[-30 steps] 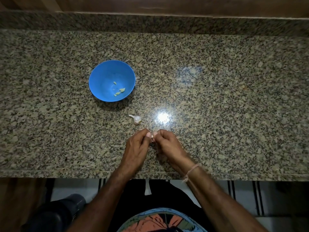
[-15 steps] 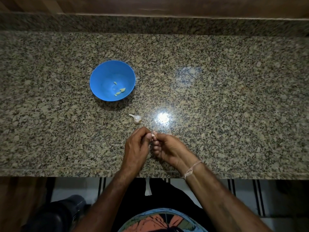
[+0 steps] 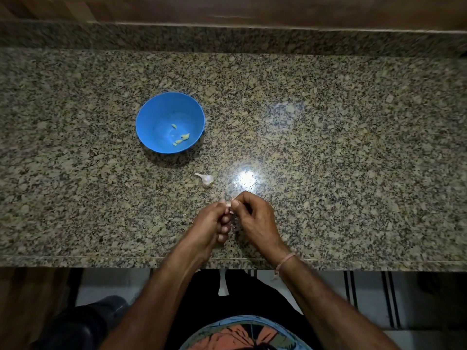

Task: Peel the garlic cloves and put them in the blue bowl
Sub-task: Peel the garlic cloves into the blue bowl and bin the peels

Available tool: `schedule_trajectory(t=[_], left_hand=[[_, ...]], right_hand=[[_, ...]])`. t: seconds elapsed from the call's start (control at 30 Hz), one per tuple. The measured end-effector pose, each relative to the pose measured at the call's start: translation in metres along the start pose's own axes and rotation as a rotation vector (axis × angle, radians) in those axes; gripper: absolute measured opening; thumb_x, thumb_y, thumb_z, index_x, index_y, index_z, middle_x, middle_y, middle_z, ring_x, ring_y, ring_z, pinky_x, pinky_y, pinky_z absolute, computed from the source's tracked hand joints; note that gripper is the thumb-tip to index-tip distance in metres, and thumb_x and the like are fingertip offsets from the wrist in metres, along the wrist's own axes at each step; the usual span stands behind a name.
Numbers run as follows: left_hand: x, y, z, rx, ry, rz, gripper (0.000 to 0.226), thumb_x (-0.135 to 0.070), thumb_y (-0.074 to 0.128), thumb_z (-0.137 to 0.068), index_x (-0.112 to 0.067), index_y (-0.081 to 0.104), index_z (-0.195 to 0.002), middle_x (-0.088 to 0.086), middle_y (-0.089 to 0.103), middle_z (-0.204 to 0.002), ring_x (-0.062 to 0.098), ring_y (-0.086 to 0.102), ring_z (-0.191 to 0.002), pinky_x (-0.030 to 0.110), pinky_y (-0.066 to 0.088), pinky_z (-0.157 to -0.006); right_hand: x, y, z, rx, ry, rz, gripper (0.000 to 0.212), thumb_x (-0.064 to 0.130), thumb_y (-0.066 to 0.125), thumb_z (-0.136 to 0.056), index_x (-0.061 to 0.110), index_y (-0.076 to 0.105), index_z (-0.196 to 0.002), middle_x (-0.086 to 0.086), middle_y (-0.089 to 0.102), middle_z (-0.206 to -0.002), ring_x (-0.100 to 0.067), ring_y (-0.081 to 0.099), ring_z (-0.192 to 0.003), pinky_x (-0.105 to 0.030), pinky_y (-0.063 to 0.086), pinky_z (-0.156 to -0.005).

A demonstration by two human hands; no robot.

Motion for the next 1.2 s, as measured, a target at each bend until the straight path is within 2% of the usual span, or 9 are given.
schedule_trajectory(t=[0.1, 0.23, 0.37, 0.47, 0.63, 0.77, 0.97, 1.1, 1.2], left_hand=[[-0.006, -0.006, 0.001, -0.142, 0.211, -0.156, 0.033, -0.041, 0.049, -0.109, -0.015, 0.063, -0.094, -0.008, 0.051, -0.067, 0.007, 0.040, -0.055, 0.022, 0.031, -0.046], [-0.009, -0.009, 0.005, -0.203, 0.313, -0.197, 0.027, -0.034, 0.054, -0.108, -0.011, 0.068, -0.105, -0.009, 0.059, -0.071, 0.005, 0.047, -0.058, 0.016, 0.037, -0.048], [-0.012, -0.011, 0.007, -0.214, 0.392, -0.204, 0.020, -0.023, 0.060, -0.105, -0.006, 0.070, -0.104, -0.005, 0.069, -0.078, -0.006, 0.058, -0.057, 0.009, 0.044, -0.051], [-0.013, -0.017, 0.006, -0.196, 0.372, -0.170, 0.017, -0.021, 0.064, -0.102, -0.007, 0.072, -0.102, -0.004, 0.072, -0.077, -0.003, 0.061, -0.061, 0.012, 0.047, -0.055], [-0.016, -0.030, 0.000, -0.114, 0.282, -0.088, 0.017, -0.026, 0.074, -0.095, -0.010, 0.077, -0.098, 0.009, 0.075, -0.085, 0.015, 0.065, -0.076, 0.029, 0.054, -0.071], [-0.018, -0.033, -0.003, 0.081, 0.161, 0.175, 0.018, -0.019, 0.077, -0.084, -0.007, 0.074, -0.097, 0.007, 0.074, -0.087, 0.011, 0.068, -0.074, 0.025, 0.059, -0.071], [-0.016, -0.030, -0.004, 0.129, 0.174, 0.294, 0.023, -0.012, 0.075, -0.079, -0.005, 0.069, -0.100, 0.010, 0.075, -0.090, 0.012, 0.071, -0.076, 0.024, 0.061, -0.071], [-0.011, -0.039, -0.006, 0.067, 0.208, 0.245, 0.023, -0.009, 0.072, -0.090, 0.000, 0.069, -0.110, 0.011, 0.076, -0.091, 0.013, 0.071, -0.077, 0.023, 0.061, -0.069], [-0.008, -0.048, -0.008, -0.011, 0.228, 0.148, 0.023, -0.013, 0.072, -0.094, 0.000, 0.071, -0.113, 0.006, 0.072, -0.081, 0.009, 0.064, -0.066, 0.019, 0.055, -0.060]], right_hand=[[-0.002, -0.002, 0.001, 0.055, 0.104, -0.163, 0.018, 0.024, 0.067, -0.102, 0.010, 0.071, -0.093, -0.008, 0.074, -0.091, -0.020, 0.070, -0.084, -0.034, 0.060, -0.077], [0.001, -0.009, 0.000, 0.146, 0.187, -0.276, 0.018, 0.020, 0.068, -0.100, 0.003, 0.074, -0.101, -0.021, 0.074, -0.095, -0.020, 0.068, -0.079, -0.034, 0.058, -0.077], [0.002, -0.008, 0.001, 0.113, 0.205, -0.295, 0.013, 0.014, 0.073, -0.097, 0.001, 0.075, -0.100, -0.018, 0.077, -0.093, -0.027, 0.074, -0.083, -0.035, 0.061, -0.081], [0.002, -0.005, 0.003, 0.047, 0.166, -0.243, 0.011, 0.015, 0.076, -0.095, 0.005, 0.075, -0.097, -0.013, 0.078, -0.091, -0.031, 0.076, -0.089, -0.040, 0.064, -0.085], [0.006, 0.005, 0.008, -0.032, 0.064, -0.091, 0.014, 0.027, 0.073, -0.098, 0.014, 0.074, -0.094, -0.005, 0.075, -0.090, -0.026, 0.072, -0.086, -0.045, 0.063, -0.083], [0.011, 0.009, 0.011, -0.068, 0.077, -0.109, 0.015, 0.031, 0.071, -0.097, 0.017, 0.073, -0.094, -0.006, 0.075, -0.092, -0.030, 0.072, -0.090, -0.052, 0.062, -0.085], [0.019, 0.017, 0.020, -0.070, 0.157, -0.332, 0.021, 0.024, 0.065, -0.103, 0.004, 0.070, -0.101, -0.017, 0.073, -0.097, -0.020, 0.068, -0.087, -0.031, 0.059, -0.084], [0.017, 0.023, 0.025, -0.110, 0.164, -0.540, 0.019, 0.019, 0.066, -0.102, 0.000, 0.071, -0.102, -0.007, 0.072, -0.089, -0.018, 0.065, -0.082, -0.027, 0.057, -0.078], [0.009, 0.019, 0.022, -0.266, 0.093, -0.261, 0.009, 0.021, 0.071, -0.098, 0.014, 0.075, -0.097, 0.002, 0.076, -0.088, -0.012, 0.072, -0.084, -0.032, 0.062, -0.082]])
Point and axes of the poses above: each hand's wrist, its own z-axis away from the middle knuckle, its own y-axis out of the palm, x = y × z, the point moved 3 cm from there along -z, towards the middle knuckle
